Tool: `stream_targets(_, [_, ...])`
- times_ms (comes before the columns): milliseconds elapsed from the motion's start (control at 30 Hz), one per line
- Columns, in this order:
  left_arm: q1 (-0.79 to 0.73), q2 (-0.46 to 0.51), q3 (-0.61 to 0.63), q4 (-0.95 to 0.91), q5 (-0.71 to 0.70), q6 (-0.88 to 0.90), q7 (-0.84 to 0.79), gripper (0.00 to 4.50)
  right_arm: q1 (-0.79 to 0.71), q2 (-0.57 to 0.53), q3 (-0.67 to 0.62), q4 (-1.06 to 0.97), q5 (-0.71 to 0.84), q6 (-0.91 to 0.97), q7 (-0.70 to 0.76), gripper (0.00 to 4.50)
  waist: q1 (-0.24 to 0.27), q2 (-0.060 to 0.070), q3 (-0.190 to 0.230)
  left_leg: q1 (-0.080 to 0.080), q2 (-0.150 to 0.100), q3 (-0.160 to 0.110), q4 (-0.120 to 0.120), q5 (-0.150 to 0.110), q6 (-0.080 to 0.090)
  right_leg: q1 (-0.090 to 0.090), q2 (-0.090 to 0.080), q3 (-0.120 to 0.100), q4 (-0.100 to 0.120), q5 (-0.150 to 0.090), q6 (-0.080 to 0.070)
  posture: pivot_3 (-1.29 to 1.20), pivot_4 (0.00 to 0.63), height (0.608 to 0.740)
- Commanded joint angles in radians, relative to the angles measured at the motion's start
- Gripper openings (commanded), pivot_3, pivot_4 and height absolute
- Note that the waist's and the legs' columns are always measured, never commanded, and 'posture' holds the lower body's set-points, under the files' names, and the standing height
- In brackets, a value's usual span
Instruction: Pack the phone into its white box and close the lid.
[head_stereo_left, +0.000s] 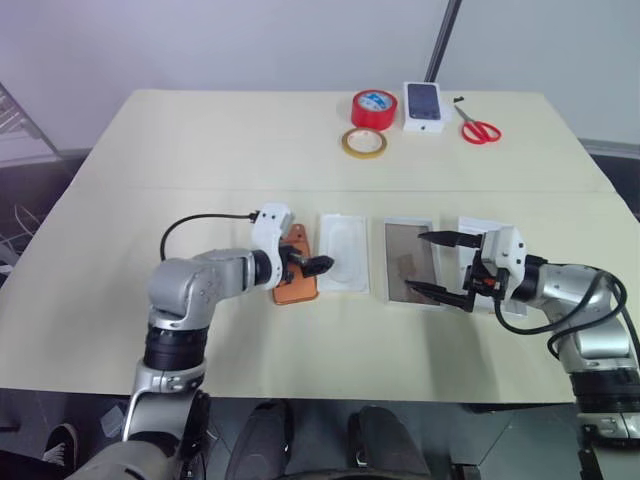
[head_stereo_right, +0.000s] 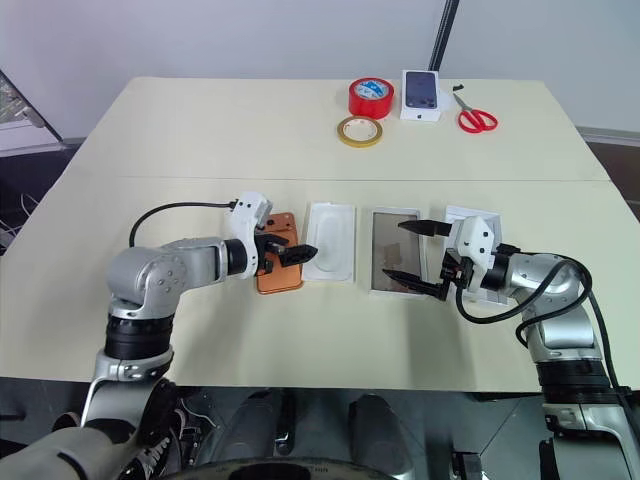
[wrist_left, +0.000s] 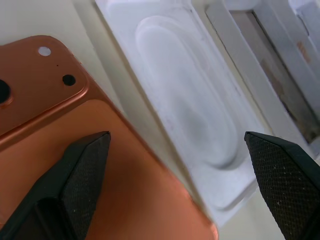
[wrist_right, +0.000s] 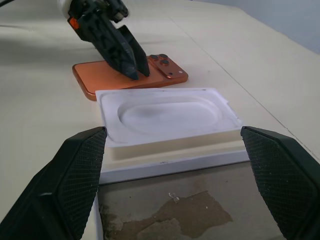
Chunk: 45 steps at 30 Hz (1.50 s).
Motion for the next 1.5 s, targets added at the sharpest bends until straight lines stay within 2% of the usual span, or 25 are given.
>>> stream_targets(33, [-0.030, -0.073, 0.044, 0.099, -0.007, 0.073, 0.042, 4.50, -0.008, 0.000, -0.019, -0.007, 0.003, -0.022, -0.006, 4.48, 0.001, 0.000, 0.000, 0.000, 0.000, 0.000, 0.000, 0.000, 0.000, 0.000, 0.000, 0.000, 0.000, 0.000, 0.000, 0.00, 0.150, 0.740])
stream_targets(167, [-0.059, -0.085, 0.023, 0.150, 0.003, 0.086, 0.038, 4.50, -0.005, 0.005, -0.018, -0.003, -0.001, -0.031, -0.013, 4.48, -0.009, 0.000, 0.000, 0.000, 0.000, 0.000, 0.000, 0.001, -0.001, 0.000, 0.000, 0.000, 0.000, 0.000, 0.000, 0.00, 0.150, 0.740])
stream_targets(333, [-0.081, -0.109, 0.076, 0.197, 0.004, 0.119, 0.062, 4.50, 0.008, 0.002, -0.028, 0.010, -0.007, -0.051, -0.021, 4.48, -0.008, 0.000, 0.000, 0.001, 0.000, -0.001, -0.003, 0.003, -0.005, 0.000, 0.001, 0.000, 0.000, 0.000, 0.000, 0.00, 0.150, 0.740])
stream_targets(433, [-0.081, -0.126, 0.094, 0.203, 0.010, 0.120, 0.080, 3.69, 0.013, 0.002, -0.030, 0.014, -0.008, -0.060, -0.026, 4.50, -0.007, 0.000, 0.000, 0.001, 0.000, 0.000, -0.003, 0.005, -0.008, 0.000, 0.001, 0.000, 0.000, 0.000, 0.000, 0.00, 0.150, 0.740])
stream_targets(667, [-0.066, -0.157, 0.142, 0.217, 0.015, 0.172, 0.120, 0.22, 0.012, 0.003, -0.031, 0.011, -0.010, -0.070, -0.039, 4.50, -0.005, 0.000, 0.000, 0.001, 0.000, -0.001, -0.003, 0.005, -0.008, 0.000, 0.001, 0.000, 0.000, 0.000, 0.001, 0.00, 0.150, 0.740])
stream_targets(700, [-0.065, -0.155, 0.137, 0.216, 0.015, 0.176, 0.119, 0.08, 0.012, 0.003, -0.031, 0.011, -0.009, -0.070, -0.040, 4.50, -0.003, 0.000, 0.000, 0.001, 0.000, -0.001, -0.003, 0.005, -0.008, 0.000, 0.001, 0.000, 0.000, 0.000, 0.001, 0.00, 0.150, 0.740])
stream_targets(833, [-0.069, -0.178, 0.202, 0.216, 0.019, 0.178, 0.146, 0.08, 0.018, 0.003, -0.024, -0.003, -0.008, -0.069, -0.038, 4.50, -0.005, 0.000, 0.000, 0.001, -0.001, -0.001, -0.003, 0.005, -0.009, 0.000, 0.000, 0.000, 0.000, 0.000, 0.001, 0.00, 0.150, 0.740])
stream_targets(1000, [-0.112, -0.163, 0.273, 0.185, 0.000, 0.171, 0.143, 0.08, 0.086, -0.026, 0.005, -0.092, 0.033, 0.005, 0.032, 4.50, -0.007, -0.001, 0.000, 0.000, 0.000, -0.001, -0.003, 0.005, -0.009, -0.001, 0.001, 0.000, 0.000, 0.000, 0.001, 0.00, 0.150, 0.740])
stream_targets(1100, [-0.134, -0.143, 0.272, 0.144, -0.014, 0.163, 0.127, 0.08, 0.125, -0.050, 0.055, -0.091, -0.036, -0.034, 0.069, 4.50, -0.011, -0.001, 0.001, 0.000, 0.000, -0.001, -0.003, 0.005, -0.009, -0.001, 0.001, 0.000, 0.000, 0.000, 0.001, 0.00, 0.150, 0.740])
stream_targets(1233, [-0.164, -0.174, 0.349, 0.152, -0.019, 0.160, 0.152, 0.08, 0.089, -0.051, 0.091, -0.007, -0.077, -0.012, 0.072, 4.50, -0.007, -0.002, 0.001, 0.000, 0.000, -0.001, -0.003, 0.006, -0.010, -0.001, 0.001, 0.000, 0.000, 0.000, 0.001, 0.00, 0.150, 0.740])
stream_targets(1267, [-0.166, -0.174, 0.351, 0.149, -0.019, 0.159, 0.151, 0.00, 0.076, -0.050, 0.098, 0.013, -0.081, -0.004, 0.074, 3.98, -0.007, -0.002, 0.001, 0.000, 0.000, -0.001, -0.003, 0.006, -0.010, -0.001, 0.001, 0.000, 0.000, 0.000, 0.001, 0.00, 0.150, 0.740])
stream_targets(1300, [-0.166, -0.173, 0.348, 0.142, -0.018, 0.159, 0.151, 0.00, 0.066, -0.050, 0.106, 0.033, -0.092, -0.015, 0.077, 3.71, -0.007, -0.002, 0.001, 0.000, -0.001, -0.001, -0.003, 0.006, -0.010, -0.001, 0.001, 0.000, 0.000, 0.000, 0.001, 0.00, 0.150, 0.740])
stream_targets(1333, [-0.172, -0.184, 0.365, 0.139, -0.021, 0.168, 0.156, 0.00, 0.053, -0.048, 0.113, 0.053, -0.093, -0.011, 0.085, 3.25, -0.006, -0.002, 0.001, 0.000, -0.001, -0.001, -0.003, 0.006, -0.010, -0.001, 0.001, 0.000, 0.000, 0.000, 0.001, 0.00, 0.150, 0.740])
stream_targets(1500, [-0.194, -0.209, 0.423, 0.129, -0.024, 0.177, 0.175, 0.00, 0.014, -0.050, 0.148, 0.117, -0.138, -0.054, 0.110, 0.76, -0.006, -0.002, 0.001, 0.000, -0.001, -0.001, -0.003, 0.006, -0.010, -0.001, 0.001, 0.000, 0.000, 0.000, 0.001, 0.00, 0.150, 0.740])
